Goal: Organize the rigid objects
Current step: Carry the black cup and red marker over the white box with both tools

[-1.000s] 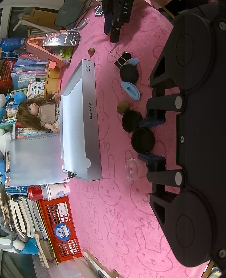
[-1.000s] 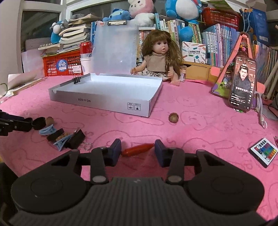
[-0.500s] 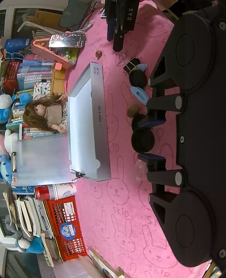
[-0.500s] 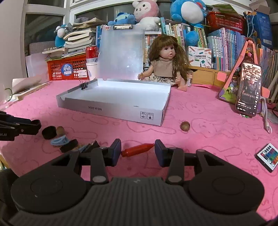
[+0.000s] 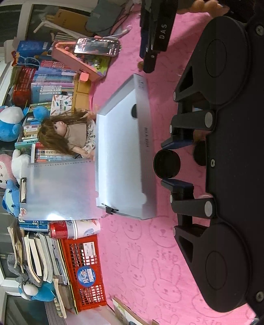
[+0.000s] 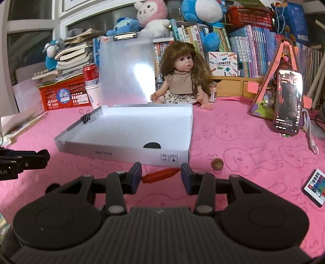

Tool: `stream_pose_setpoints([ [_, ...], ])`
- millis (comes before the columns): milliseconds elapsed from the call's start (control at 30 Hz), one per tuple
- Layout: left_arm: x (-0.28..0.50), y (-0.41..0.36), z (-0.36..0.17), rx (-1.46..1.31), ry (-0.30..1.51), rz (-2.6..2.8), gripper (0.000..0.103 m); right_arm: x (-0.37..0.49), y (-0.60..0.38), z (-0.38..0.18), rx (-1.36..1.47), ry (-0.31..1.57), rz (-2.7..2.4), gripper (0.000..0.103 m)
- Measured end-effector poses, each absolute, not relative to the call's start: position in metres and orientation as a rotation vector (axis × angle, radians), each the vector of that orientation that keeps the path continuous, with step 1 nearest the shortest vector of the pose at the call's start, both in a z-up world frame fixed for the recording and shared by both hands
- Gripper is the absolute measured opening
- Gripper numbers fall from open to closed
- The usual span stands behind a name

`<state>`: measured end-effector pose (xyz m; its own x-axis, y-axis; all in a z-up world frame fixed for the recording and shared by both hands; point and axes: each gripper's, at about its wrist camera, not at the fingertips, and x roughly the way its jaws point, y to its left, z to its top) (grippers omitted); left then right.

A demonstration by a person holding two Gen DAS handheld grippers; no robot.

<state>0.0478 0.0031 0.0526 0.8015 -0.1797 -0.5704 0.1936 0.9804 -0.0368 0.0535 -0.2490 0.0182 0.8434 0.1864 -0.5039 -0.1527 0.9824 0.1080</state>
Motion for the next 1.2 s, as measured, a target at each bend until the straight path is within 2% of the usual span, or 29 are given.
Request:
stream_pose_setpoints([
  [267,0.098,0.001,0.071,-0.010,0.632,-0.182,0.030,0.098,-0.245,0.036,0.147,0.635,0.164,0.047],
  [567,0.150,-0.003,0.068,-0.032,0.697,-0.152,0.030,0.143,-0.239,0.046,0.178,0.707,0.155,0.047],
  [1200,0.217,-0.007,0.036,-0.067,0.784,-0.076,0.031,0.202,-0.219,0.019,0.215,0.801,0.113,0.047],
])
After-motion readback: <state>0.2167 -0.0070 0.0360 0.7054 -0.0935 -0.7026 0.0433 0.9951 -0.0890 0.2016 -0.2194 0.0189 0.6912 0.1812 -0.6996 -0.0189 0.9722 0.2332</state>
